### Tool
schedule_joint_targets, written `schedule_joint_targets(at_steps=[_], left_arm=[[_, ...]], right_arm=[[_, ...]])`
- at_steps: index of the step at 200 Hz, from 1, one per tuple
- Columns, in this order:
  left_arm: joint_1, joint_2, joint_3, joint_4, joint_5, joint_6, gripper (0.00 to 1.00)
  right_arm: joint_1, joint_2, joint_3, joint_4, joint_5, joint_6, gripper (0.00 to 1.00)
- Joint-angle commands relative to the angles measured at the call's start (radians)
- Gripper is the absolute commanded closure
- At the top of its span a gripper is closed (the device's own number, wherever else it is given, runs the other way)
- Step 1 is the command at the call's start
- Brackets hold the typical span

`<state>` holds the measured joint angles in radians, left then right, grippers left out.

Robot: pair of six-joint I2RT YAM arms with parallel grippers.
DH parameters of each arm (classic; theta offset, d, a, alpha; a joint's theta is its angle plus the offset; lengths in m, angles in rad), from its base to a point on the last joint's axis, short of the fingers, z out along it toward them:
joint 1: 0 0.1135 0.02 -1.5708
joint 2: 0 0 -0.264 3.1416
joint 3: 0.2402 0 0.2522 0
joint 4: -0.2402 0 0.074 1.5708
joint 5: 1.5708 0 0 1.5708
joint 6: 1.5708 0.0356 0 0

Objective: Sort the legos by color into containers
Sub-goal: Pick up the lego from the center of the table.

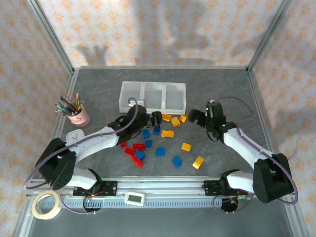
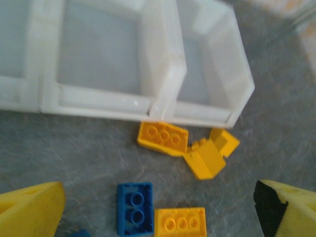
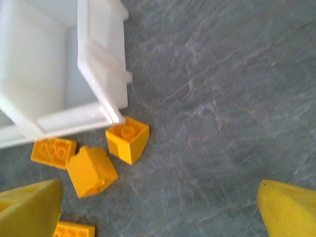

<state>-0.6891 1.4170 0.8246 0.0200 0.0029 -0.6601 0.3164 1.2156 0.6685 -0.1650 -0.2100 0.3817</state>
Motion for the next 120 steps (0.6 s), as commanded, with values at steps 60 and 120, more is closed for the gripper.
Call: schedule_joint_targets(at_steps=[60, 120], left_arm=[[-0.097, 0.314, 0.274, -0.196, -0.138, 0.152, 0.06], [-0.097, 0.473, 0.414, -0.317, -0.215, 0.248, 0.08]], right_arm=[[0.018, 0.048, 0.054, -0.101, -0.039, 0.010, 0.00], [0.021, 0.063, 0.072, -0.113, -0.036, 0.008, 0.00]])
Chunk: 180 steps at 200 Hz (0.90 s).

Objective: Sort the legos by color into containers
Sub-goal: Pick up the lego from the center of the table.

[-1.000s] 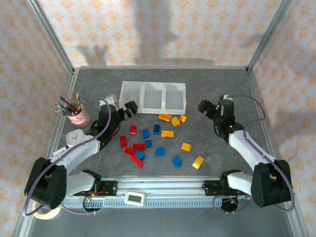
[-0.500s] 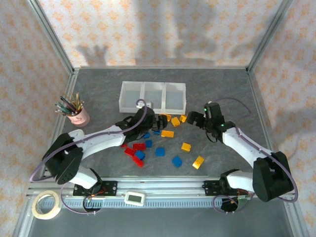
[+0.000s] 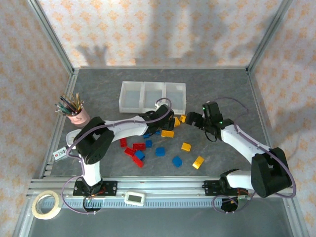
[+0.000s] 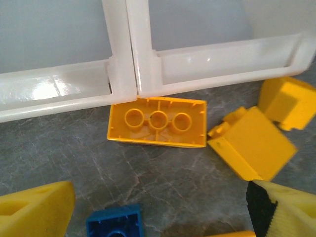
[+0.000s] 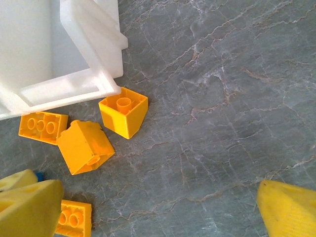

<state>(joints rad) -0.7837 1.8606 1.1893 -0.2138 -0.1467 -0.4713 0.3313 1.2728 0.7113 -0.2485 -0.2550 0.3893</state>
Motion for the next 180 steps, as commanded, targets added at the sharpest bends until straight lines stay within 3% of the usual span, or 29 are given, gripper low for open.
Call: schedule_joint_targets(at_steps=[1, 79, 140, 180], left_arm=[[-0.002, 0.031, 0.050, -0.083, -0.065, 0.060, 0.08], [0.017, 0.150, 0.132, -0.078, -0.088, 0.087, 0.09], [0.042, 0.214, 0.191, -0.055, -0.093, 0.108, 0.16], [0.044, 0.219, 0.189, -0.029, -0.079, 0.118, 0.27]], right_arm=[[0.005, 0.006, 0.030, -0.030, 0.009, 0.001, 0.00], [0.005, 0.017, 0.049, -0.044, 0.019, 0.005, 0.00], [0.005, 0.018, 0.045, -0.044, 0.032, 0.004, 0.00], [0.006, 0.026, 0.048, -0.042, 0.032, 0.004, 0.00]])
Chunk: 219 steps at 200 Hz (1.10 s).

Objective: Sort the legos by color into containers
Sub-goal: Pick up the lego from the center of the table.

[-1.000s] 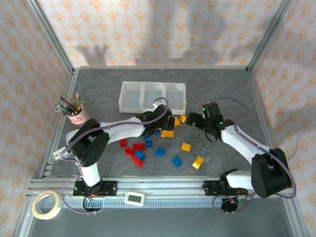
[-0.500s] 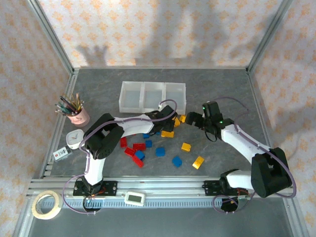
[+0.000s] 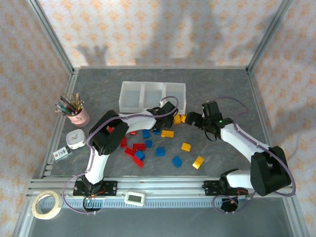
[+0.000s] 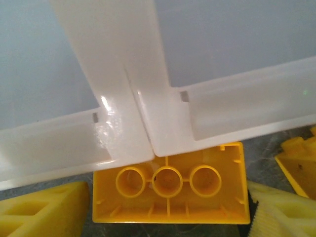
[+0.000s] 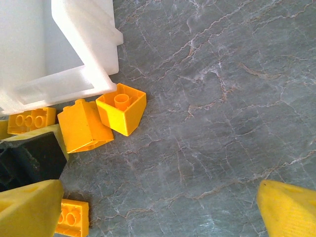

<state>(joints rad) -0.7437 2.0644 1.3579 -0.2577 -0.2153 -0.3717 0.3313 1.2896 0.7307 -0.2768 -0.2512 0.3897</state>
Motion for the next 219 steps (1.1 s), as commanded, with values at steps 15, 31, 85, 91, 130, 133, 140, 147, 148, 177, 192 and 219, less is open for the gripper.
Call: schedule_joint_targets(at_steps=[15, 31, 85, 91, 130, 133, 140, 147, 148, 177, 192, 219], left_arm=[[0.004, 0.013, 0.012, 0.023, 0.003, 0.025, 0.32], [0.004, 0.007, 0.001, 0.033, 0.017, 0.029, 0.36], [-0.014, -0.043, -0.024, 0.012, 0.040, 0.029, 0.42], [-0.018, -0.052, -0.031, 0.010, 0.043, 0.027, 0.42], [-0.043, -0.141, -0.109, 0.002, 0.085, -0.005, 0.43], [-0.044, -0.147, -0.116, 0.002, 0.088, -0.006, 0.43], [-0.046, -0.181, -0.135, 0.002, 0.090, -0.014, 0.43], [-0.046, -0.209, -0.155, 0.001, 0.093, -0.023, 0.43], [-0.046, -0.211, -0.157, 0.000, 0.094, -0.024, 0.43], [-0.046, -0.335, -0.232, -0.012, 0.091, -0.056, 0.44], [-0.043, -0.403, -0.260, -0.021, 0.070, -0.067, 0.44], [0.001, -0.504, -0.269, -0.046, 0.032, -0.093, 0.45]], right_arm=[[0.006, 0.012, 0.030, -0.010, 0.029, 0.004, 0.00], [0.006, 0.019, 0.033, -0.010, 0.026, 0.004, 0.00], [0.006, 0.022, 0.042, -0.015, 0.030, -0.005, 0.00], [0.006, 0.021, 0.044, -0.016, 0.030, -0.010, 0.00], [0.006, 0.009, 0.056, -0.027, 0.026, -0.031, 0.00], [0.006, 0.009, 0.057, -0.027, 0.024, -0.033, 0.00], [0.005, 0.007, 0.059, -0.029, 0.020, -0.035, 0.00], [0.005, 0.004, 0.062, -0.028, 0.016, -0.039, 0.00], [0.005, 0.004, 0.063, -0.028, 0.014, -0.040, 0.00], [0.009, -0.003, 0.083, -0.026, -0.025, -0.055, 0.00], [0.015, -0.005, 0.091, -0.018, -0.035, -0.056, 0.00], [0.044, 0.006, 0.117, -0.005, -0.043, -0.055, 0.00]])
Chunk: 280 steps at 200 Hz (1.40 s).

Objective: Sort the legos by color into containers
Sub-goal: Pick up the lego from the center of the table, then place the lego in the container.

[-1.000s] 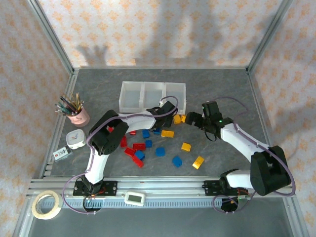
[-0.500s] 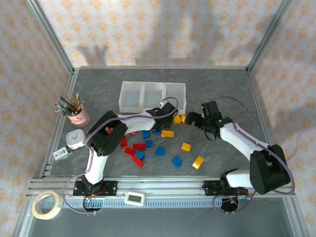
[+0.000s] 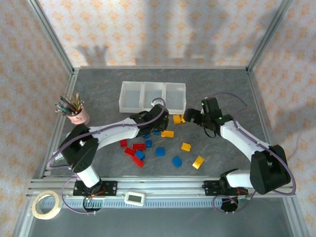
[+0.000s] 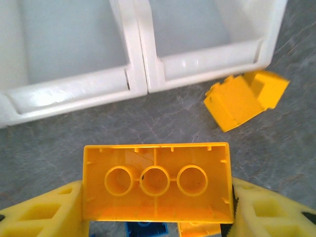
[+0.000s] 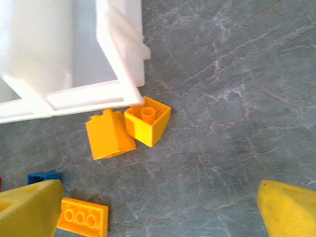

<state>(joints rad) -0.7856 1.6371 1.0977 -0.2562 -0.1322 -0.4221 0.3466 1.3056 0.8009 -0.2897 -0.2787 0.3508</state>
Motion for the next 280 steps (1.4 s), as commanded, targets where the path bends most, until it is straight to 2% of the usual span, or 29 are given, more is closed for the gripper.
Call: schedule_joint_targets(at_steps=[1, 45, 80, 110, 148, 179, 205, 238, 280], left_arm=[[0.047, -0.080, -0.008, -0.049, -0.051, -0.044, 0.45], [0.238, -0.124, 0.022, -0.052, -0.075, -0.092, 0.46], [0.374, -0.030, 0.097, -0.048, -0.096, -0.115, 0.47], [0.453, 0.076, 0.162, -0.012, -0.048, -0.107, 0.47], [0.480, 0.202, 0.264, -0.021, -0.064, -0.081, 0.45], [0.486, 0.264, 0.323, -0.035, -0.044, -0.061, 0.34], [0.487, 0.265, 0.338, -0.048, -0.057, -0.053, 0.25], [0.488, 0.260, 0.338, -0.055, -0.054, -0.043, 0.19], [0.487, 0.200, 0.326, -0.069, 0.010, -0.038, 0.16]], right_arm=[[0.030, -0.010, 0.048, 0.009, -0.014, -0.016, 0.00], [0.121, 0.051, 0.098, 0.056, 0.051, 0.008, 0.00], [0.175, 0.116, 0.145, 0.083, 0.099, 0.035, 0.00], [0.183, 0.148, 0.156, 0.111, 0.121, 0.057, 0.00], [0.183, 0.178, 0.183, 0.105, 0.135, 0.055, 0.00], [0.183, 0.187, 0.197, 0.097, 0.141, 0.049, 0.00], [0.183, 0.192, 0.213, 0.085, 0.147, 0.040, 0.00], [0.183, 0.190, 0.231, 0.065, 0.165, 0.020, 0.00], [0.182, 0.164, 0.232, 0.032, 0.202, 0.013, 0.00]])
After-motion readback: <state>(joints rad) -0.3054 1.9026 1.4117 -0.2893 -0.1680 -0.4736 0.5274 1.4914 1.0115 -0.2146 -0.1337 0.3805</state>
